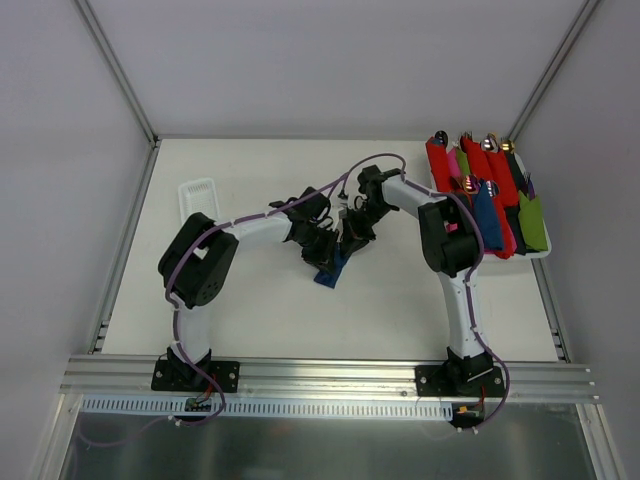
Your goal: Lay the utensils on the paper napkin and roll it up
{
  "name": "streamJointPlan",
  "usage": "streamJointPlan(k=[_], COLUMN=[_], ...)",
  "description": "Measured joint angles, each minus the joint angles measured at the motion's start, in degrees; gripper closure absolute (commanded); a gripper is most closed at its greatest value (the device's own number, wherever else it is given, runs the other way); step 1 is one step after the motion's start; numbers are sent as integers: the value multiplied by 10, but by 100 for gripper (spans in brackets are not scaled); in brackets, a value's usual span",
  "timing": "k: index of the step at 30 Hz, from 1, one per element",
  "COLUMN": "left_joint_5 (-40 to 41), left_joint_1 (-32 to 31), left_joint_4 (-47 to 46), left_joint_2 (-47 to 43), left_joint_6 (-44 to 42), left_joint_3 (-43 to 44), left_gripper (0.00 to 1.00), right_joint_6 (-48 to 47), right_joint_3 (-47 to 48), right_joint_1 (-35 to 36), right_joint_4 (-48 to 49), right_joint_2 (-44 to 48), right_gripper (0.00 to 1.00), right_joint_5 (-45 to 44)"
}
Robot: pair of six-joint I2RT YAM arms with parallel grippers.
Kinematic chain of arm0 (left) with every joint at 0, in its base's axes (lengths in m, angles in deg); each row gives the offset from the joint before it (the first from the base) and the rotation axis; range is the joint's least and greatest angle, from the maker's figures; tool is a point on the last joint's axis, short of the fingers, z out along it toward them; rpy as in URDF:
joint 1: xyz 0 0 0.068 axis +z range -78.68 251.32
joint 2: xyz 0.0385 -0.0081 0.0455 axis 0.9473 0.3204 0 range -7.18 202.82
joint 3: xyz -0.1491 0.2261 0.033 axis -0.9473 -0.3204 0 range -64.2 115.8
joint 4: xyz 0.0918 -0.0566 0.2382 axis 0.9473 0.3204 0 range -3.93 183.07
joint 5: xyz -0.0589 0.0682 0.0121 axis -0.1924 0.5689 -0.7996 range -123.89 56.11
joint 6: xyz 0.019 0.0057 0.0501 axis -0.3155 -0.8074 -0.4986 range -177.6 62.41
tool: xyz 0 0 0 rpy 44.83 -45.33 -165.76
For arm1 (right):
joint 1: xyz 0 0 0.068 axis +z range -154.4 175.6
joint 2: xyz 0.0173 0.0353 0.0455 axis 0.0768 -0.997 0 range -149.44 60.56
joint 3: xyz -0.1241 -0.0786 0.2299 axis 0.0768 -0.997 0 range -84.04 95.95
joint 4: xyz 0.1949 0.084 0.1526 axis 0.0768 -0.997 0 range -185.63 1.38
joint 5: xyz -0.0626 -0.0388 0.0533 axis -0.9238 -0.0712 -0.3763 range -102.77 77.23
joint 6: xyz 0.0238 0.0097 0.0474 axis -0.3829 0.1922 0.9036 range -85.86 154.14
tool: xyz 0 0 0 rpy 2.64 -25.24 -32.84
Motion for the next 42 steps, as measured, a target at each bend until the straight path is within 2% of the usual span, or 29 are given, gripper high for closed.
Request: streamJointPlan(k=[6, 10, 15, 16, 22, 35, 40, 42], left_joint_5=[0, 0, 4, 5, 15, 15, 14, 13], left_joint_1=[0, -2, -6, -7, -13, -48, -55, -55], left_joint_4=[0, 0, 0, 0, -3, -22, -52, -64], left_joint_2=[-3, -10, -25, -27, -38, -38, -22, -9], left_joint_6=[0, 0, 0, 0, -1, -11, -12, -13], left_joint_3=[0, 0, 0, 0, 0, -5, -32, -39], left_gripper=[84, 75, 73, 73, 100, 100, 100, 96], right_joint_6=[18, 26, 31, 33, 37, 43, 44, 47], right_joint_3=[0, 0, 0, 0, 0, 0, 0, 0], right_joint_1=[1, 2, 5, 6, 7, 10, 13, 14], right_joint_4=[0, 0, 0, 0, 0, -5, -8, -12], right_joint_2=[0, -1, -1, -1, -1, -1, -1, -2], right_gripper=[100, 100, 100, 100, 100, 100, 100, 100], right_joint_5=[-5, -8, -10, -10, -13, -18, -20, -23])
